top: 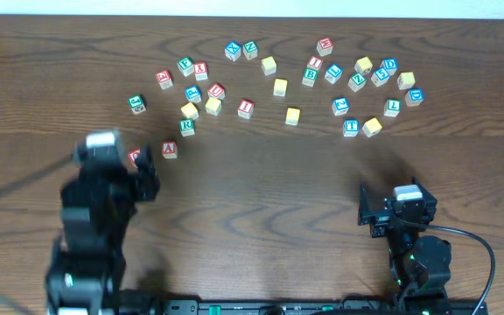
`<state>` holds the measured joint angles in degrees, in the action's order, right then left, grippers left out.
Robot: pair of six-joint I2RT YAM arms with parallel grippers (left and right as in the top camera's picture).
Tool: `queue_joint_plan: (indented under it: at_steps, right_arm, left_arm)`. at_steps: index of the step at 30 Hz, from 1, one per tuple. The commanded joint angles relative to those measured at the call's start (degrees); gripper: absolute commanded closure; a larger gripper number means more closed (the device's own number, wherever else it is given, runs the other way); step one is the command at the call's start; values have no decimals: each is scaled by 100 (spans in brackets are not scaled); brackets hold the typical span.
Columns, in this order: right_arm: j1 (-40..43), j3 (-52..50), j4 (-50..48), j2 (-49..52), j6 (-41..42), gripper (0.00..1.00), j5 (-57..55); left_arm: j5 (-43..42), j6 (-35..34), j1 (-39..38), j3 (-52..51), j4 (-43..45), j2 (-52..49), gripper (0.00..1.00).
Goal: Spell out ROBOT
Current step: 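Move the left gripper forward over the green R block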
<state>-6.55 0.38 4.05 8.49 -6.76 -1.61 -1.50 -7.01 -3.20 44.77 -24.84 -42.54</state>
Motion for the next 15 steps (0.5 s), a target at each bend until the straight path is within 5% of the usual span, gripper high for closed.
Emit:
queue_joint_plan:
  at_steps: [1, 7, 15]
  right_arm:
    - [24, -7, 22, -24, -59, 1, 28]
    - [24, -7, 22, -24, -59, 1, 28]
    - [24, -7, 22, -24, -61, 1, 28]
  left_arm:
    - [-299, 98, 24, 1215, -483, -1102, 36]
    - [-459, 98, 24, 2677, -1567, -2417, 36]
    - [-1040, 96, 24, 2747, -1585, -2765, 36]
